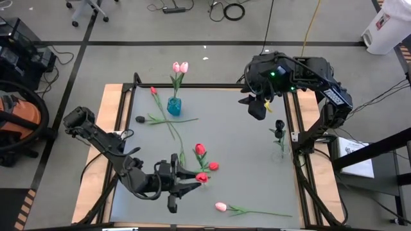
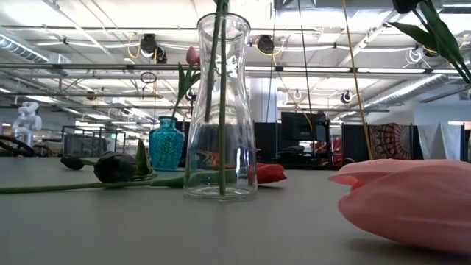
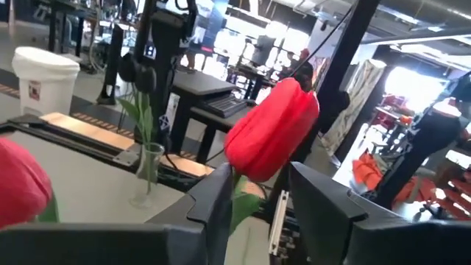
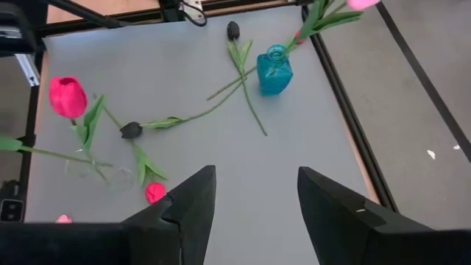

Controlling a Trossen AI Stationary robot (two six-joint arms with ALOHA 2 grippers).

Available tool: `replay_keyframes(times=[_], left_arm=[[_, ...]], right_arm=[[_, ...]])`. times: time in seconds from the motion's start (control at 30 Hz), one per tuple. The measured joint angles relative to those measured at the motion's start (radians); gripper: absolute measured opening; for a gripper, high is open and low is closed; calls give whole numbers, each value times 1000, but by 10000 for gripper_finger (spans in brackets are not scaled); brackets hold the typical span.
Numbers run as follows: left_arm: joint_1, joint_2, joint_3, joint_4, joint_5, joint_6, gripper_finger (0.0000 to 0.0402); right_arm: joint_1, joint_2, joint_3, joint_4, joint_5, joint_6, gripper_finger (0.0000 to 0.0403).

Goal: Sort flowers into vase by color
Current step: Put the red flower into the left transparent vase

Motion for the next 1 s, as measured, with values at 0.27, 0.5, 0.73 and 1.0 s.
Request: replay_keyframes(times=[0.27, 0.5, 0.73, 1.0], left_arm=[[-1, 0, 0, -25, -46, -24, 191], [-1, 0, 0, -81, -55, -64, 221], [-5, -23, 0, -287, -56, -128, 231], [-5, -80, 0, -461, -56, -129, 231]], right_arm=[[10, 0, 0, -1, 0, 0, 185], [10, 0, 0, -13, 0, -1, 185], [10, 0, 0, -26, 0, -6, 185], [10, 0, 0, -30, 0, -13, 185]])
